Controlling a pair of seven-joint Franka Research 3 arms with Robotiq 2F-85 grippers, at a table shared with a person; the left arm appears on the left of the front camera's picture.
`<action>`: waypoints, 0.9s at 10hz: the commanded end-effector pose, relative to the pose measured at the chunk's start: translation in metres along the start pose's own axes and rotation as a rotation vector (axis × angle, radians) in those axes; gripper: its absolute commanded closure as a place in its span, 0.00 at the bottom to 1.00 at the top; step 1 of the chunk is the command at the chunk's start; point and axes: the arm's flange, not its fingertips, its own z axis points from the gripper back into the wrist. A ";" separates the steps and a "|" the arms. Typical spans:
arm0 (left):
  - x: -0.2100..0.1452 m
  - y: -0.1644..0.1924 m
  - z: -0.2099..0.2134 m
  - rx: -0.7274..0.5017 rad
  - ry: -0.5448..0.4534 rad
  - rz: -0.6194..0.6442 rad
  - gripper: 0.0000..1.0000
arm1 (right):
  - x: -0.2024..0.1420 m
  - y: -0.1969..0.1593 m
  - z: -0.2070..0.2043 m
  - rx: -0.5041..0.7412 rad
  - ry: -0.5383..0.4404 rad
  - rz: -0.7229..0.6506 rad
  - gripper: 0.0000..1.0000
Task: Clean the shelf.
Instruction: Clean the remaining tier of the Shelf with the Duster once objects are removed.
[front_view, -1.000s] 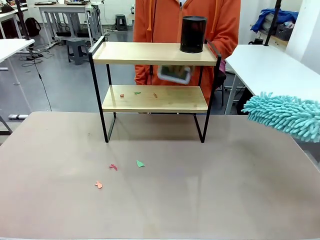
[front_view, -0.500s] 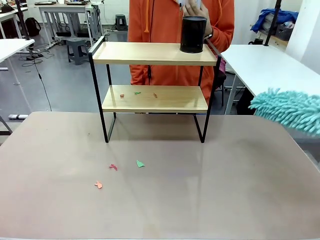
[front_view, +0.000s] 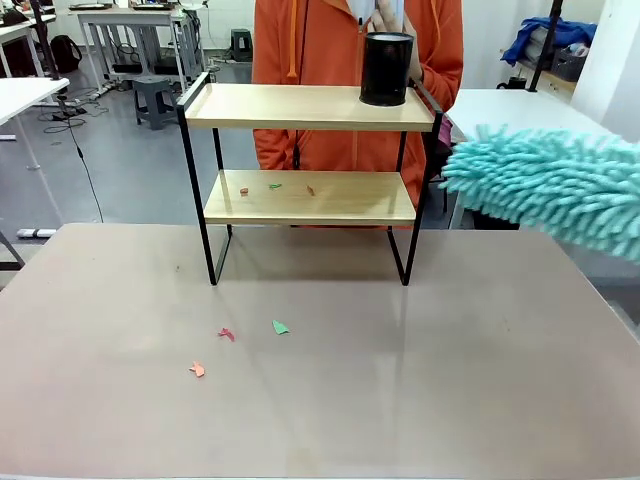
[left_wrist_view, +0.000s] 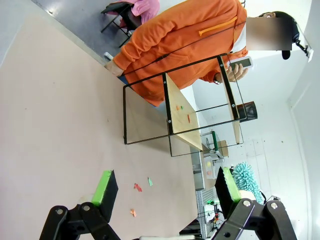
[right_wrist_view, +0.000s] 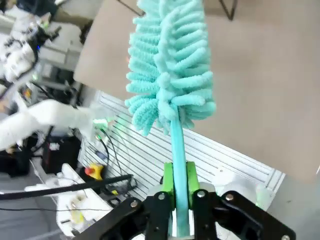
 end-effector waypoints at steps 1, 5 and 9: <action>0.000 0.000 -0.002 -0.020 -0.014 -0.019 0.00 | 0.042 0.020 -0.040 -0.063 -0.042 0.067 0.87; 0.000 0.000 -0.002 -0.020 -0.014 -0.019 0.00 | 0.089 0.068 -0.125 -0.199 -0.031 0.067 0.87; 0.000 0.000 -0.002 -0.020 -0.014 -0.019 0.00 | 0.079 0.065 -0.112 -0.191 -0.029 0.103 0.87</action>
